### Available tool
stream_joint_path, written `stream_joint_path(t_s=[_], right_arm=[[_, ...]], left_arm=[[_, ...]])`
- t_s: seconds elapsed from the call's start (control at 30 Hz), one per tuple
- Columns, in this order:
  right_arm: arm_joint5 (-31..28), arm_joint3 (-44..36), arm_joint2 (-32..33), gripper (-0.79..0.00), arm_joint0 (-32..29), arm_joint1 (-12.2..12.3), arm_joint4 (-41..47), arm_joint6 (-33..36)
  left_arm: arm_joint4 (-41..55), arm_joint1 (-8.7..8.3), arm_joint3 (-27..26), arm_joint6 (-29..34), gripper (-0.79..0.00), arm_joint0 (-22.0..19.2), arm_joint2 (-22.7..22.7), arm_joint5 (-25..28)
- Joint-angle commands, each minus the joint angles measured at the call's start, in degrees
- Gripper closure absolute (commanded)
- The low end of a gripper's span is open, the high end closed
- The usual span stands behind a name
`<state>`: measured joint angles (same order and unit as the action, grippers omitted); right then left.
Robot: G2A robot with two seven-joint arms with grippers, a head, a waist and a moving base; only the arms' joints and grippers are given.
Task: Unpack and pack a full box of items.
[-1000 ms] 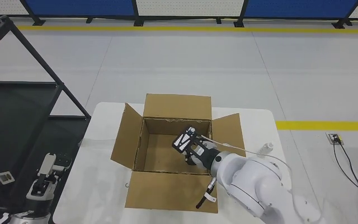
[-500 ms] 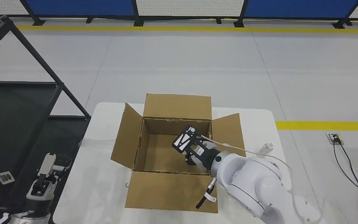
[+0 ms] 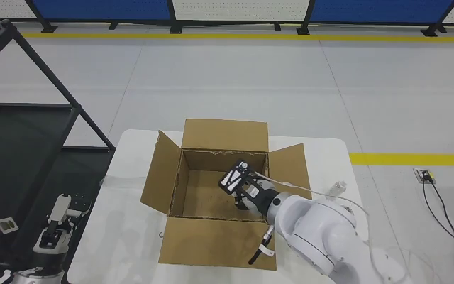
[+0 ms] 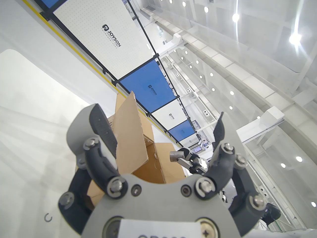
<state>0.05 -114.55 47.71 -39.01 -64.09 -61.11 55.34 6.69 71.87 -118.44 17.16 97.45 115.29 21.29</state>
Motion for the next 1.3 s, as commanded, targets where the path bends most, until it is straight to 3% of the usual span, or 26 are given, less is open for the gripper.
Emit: stream_joint_path(t_s=[0.0,0.27,0.53,0.8,1.27], right_arm=[[0.32,1.36,-1.06,0.0,0.79,-0.52,0.44,0.52],[5.01,13.18,-11.42,0.0,11.73,-6.07,2.93,2.71],[8.97,31.82,-21.9,0.0,24.29,-15.55,9.29,1.56],[8.59,49.78,-27.49,0.0,30.56,-24.89,16.45,-0.9],[7.54,51.97,-26.85,0.0,29.32,-25.26,16.74,-2.83]], left_arm=[[0.0,0.0,0.0,0.0,-0.785,0.0,0.0,0.0],[0.0,0.0,0.0,0.0,-0.785,0.0,0.0,0.0],[0.0,0.0,0.0,0.0,-0.785,0.0,0.0,0.0],[0.0,0.0,0.0,0.0,-0.785,0.0,0.0,0.0],[0.0,0.0,0.0,0.0,-0.785,0.0,0.0,0.0]])
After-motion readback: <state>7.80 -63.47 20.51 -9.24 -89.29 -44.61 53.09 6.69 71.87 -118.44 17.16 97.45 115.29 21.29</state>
